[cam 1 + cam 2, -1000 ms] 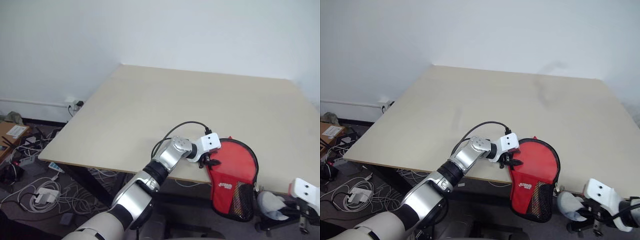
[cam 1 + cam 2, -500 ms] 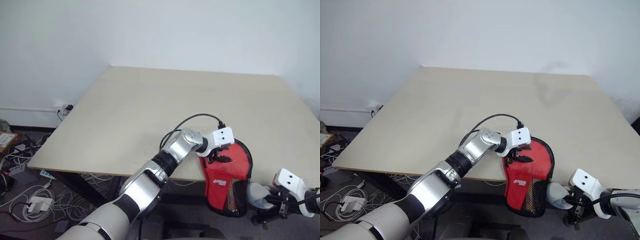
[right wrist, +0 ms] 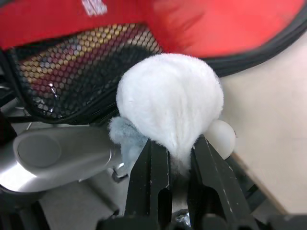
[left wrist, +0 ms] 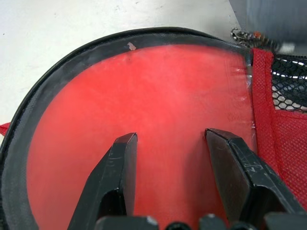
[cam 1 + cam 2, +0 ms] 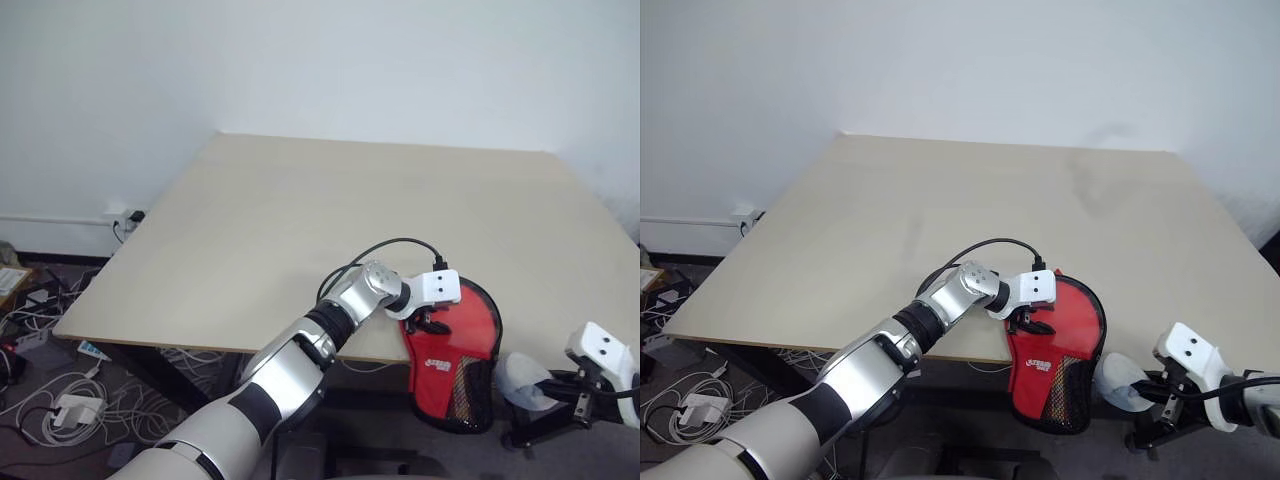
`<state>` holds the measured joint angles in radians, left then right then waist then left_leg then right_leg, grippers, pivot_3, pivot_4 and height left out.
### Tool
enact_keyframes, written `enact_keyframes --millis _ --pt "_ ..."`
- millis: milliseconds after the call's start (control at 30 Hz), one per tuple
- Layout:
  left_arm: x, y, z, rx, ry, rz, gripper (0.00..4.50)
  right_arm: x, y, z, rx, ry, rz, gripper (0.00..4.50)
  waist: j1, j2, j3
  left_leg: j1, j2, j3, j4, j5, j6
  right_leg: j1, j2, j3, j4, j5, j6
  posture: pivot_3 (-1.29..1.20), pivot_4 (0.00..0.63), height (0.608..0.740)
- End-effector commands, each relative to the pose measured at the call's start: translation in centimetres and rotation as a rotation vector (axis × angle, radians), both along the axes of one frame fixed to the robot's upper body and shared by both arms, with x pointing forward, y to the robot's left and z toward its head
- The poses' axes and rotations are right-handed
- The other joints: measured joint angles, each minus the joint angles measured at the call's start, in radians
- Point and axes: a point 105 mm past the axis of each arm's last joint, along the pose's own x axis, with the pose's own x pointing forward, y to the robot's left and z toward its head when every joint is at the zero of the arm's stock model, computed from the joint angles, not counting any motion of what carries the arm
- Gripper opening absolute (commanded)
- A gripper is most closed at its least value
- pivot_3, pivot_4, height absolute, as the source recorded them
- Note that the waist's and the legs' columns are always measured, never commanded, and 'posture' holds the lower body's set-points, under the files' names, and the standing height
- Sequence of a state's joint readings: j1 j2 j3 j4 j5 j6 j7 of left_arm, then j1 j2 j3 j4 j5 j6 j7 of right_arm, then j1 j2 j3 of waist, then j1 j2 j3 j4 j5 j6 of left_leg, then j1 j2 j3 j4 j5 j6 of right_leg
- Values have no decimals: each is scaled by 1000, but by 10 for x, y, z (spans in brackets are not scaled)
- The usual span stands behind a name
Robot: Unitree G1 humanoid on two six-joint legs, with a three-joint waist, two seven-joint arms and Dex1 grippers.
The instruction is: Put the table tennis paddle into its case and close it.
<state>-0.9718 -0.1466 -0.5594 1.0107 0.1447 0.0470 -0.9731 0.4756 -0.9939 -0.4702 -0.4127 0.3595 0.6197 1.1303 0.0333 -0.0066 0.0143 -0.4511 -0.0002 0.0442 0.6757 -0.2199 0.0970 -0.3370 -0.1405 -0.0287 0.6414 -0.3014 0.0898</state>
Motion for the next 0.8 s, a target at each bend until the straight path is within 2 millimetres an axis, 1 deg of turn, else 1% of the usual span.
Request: enact_keyframes --millis 33,100,267,333,400,500,600,700,800 --pt "-20 -7 -26 116 59 -35 2346 7 -9 22 8 -67 -29 17 0 0 -1 0 0 0 0 0 0 0 0 0 0 0 0 0 0 715" --pt "-20 -6 -29 117 72 -24 2346 3 -9 24 24 -55 -22 17 0 0 -1 0 0 0 0 0 -1 0 0 0 0 0 0 0 0 715" --pt "-23 -3 -34 125 98 -14 2346 -2 8 27 129 -29 6 17 0 0 -1 0 0 0 0 0 -1 0 0 0 0 0 0 0 0 715" --pt "-25 -2 -37 126 110 -9 2346 -10 14 18 143 6 27 16 0 -1 -2 0 1 0 0 0 -1 0 0 0 0 0 0 0 0 715" --pt "-26 -1 -39 126 123 -5 2346 -21 19 7 141 58 53 16 1 -2 -3 0 1 0 0 -1 -1 0 0 0 0 0 0 0 0 715" --pt "-27 1 -40 128 130 -3 2346 -34 26 -4 137 111 89 16 0 -2 -3 0 1 0 0 -1 -1 0 0 0 0 0 0 0 0 715" --pt "-27 2 -41 130 131 -2 2346 -43 29 -9 129 140 114 16 0 -1 -4 1 1 0 0 -1 -1 0 0 0 0 0 0 0 0 715" --pt "-26 2 -40 129 134 6 2346 -53 27 -17 94 173 140 16 2 -2 -4 0 1 0 0 -1 -1 0 0 0 0 0 0 0 0 715" --pt "-26 2 -40 127 137 8 2346 -61 27 -17 104 183 154 16 2 -2 -4 0 1 0 0 -1 -2 0 0 0 0 0 0 0 0 715"
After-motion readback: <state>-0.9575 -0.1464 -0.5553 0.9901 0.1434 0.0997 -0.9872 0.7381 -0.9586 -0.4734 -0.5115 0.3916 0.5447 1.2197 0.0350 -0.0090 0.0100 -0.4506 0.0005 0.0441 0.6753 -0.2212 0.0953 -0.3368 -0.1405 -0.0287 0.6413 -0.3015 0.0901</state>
